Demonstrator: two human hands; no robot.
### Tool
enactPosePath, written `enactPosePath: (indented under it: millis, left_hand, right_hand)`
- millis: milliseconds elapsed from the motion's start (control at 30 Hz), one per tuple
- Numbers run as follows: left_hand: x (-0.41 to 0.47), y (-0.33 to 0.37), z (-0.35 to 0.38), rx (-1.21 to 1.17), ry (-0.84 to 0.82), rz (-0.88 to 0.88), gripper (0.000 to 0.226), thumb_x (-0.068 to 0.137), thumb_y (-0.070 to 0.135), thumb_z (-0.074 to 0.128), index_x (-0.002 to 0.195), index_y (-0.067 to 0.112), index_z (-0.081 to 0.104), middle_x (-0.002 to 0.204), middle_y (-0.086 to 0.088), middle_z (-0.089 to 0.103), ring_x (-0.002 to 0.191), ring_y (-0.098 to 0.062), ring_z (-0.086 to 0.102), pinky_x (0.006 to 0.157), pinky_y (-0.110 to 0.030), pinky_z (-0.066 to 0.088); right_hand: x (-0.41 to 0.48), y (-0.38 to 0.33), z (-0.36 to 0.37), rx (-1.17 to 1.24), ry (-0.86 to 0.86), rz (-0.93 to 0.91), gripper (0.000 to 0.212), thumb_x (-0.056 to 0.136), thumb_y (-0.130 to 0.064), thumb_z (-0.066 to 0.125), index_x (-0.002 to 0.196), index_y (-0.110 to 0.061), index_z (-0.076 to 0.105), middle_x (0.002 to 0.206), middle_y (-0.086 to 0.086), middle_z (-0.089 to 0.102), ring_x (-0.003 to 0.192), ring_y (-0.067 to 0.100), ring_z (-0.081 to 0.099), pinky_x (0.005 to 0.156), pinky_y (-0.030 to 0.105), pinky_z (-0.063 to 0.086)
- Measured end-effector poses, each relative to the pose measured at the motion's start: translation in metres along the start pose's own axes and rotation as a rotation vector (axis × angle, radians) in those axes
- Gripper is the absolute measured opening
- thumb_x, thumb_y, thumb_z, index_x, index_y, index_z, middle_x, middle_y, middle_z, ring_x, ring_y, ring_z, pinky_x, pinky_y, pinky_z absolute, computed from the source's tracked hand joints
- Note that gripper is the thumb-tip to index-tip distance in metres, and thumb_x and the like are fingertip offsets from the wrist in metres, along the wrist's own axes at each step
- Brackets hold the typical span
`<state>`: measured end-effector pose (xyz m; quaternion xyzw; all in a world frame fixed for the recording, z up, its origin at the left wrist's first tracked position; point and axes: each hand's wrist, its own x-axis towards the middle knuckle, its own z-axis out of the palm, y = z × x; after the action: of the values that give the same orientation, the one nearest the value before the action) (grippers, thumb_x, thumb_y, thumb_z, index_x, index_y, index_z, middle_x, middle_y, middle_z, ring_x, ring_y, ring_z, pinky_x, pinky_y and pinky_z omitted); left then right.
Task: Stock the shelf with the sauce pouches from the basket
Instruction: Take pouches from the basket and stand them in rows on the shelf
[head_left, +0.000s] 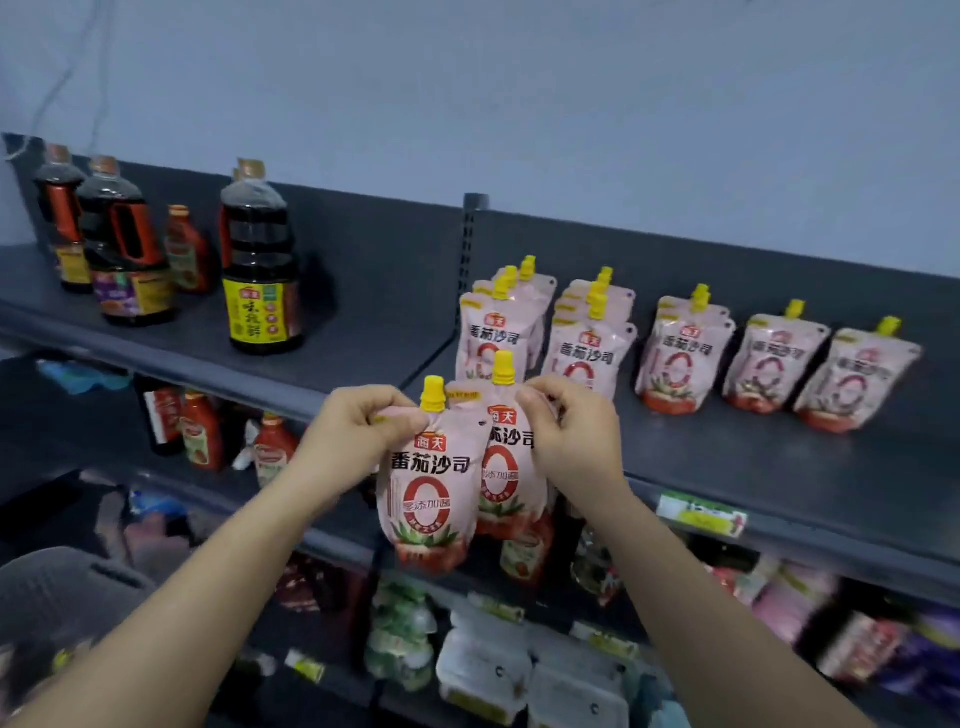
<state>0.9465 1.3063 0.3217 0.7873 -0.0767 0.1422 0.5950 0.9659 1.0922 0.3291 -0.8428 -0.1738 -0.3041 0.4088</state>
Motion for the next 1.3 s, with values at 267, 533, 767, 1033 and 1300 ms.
enactPosePath:
  millis: [267,533,767,1033,1300]
  left_hand:
    - [0.051,0.059,0.091,-0.096,-0.229,0.142,0.019,0.083,0.01,0.07,0.066,0.019,0.07,0.065,0.004,0.069,0.063,-0.008,0.064,0.063,-0.026,0.053]
    - [0.09,0.102,0.182,-0.115,-0.301,0.216,0.02,0.087,0.01,0.066,0.07,0.021,0.068,0.07,0.002,0.07,0.064,-0.01,0.065,0.059,-0.024,0.05]
    - [0.121,0.102,0.258,-0.105,-0.271,0.21,0.025,0.088,0.009,0.064,0.067,0.023,0.064,0.057,0.014,0.065,0.054,0.008,0.058,0.055,-0.013,0.044]
    - [0.157,0.083,0.303,-0.01,-0.177,0.112,0.021,0.089,0.01,0.063,0.07,0.019,0.065,0.074,0.001,0.066,0.075,-0.015,0.063,0.067,-0.027,0.054]
    - [0.179,0.071,0.319,0.018,-0.089,0.029,0.018,0.091,0.015,0.061,0.075,0.02,0.066,0.082,0.002,0.069,0.085,-0.02,0.065,0.08,-0.039,0.054]
  right_hand:
    - [0.03,0.041,-0.098,-0.126,0.168,0.135,0.015,0.094,-0.026,0.057,0.088,-0.019,0.07,0.073,-0.015,0.061,0.07,0.002,0.054,0.063,0.025,0.039]
    - [0.057,0.091,-0.178,-0.174,0.278,0.191,0.012,0.094,-0.022,0.058,0.092,-0.021,0.07,0.079,-0.019,0.06,0.071,-0.009,0.051,0.061,0.005,0.034]
    - [0.078,0.155,-0.219,-0.155,0.281,0.231,0.016,0.094,-0.022,0.058,0.1,-0.018,0.072,0.086,-0.011,0.063,0.073,-0.004,0.052,0.064,0.011,0.036]
    - [0.1,0.227,-0.243,-0.128,0.243,0.286,0.012,0.094,-0.018,0.058,0.088,-0.018,0.068,0.073,-0.017,0.057,0.071,0.001,0.051,0.065,0.02,0.039]
    - [0.112,0.279,-0.245,-0.058,0.226,0.369,0.012,0.094,-0.017,0.057,0.091,-0.015,0.069,0.083,-0.009,0.063,0.082,0.009,0.055,0.07,0.023,0.042]
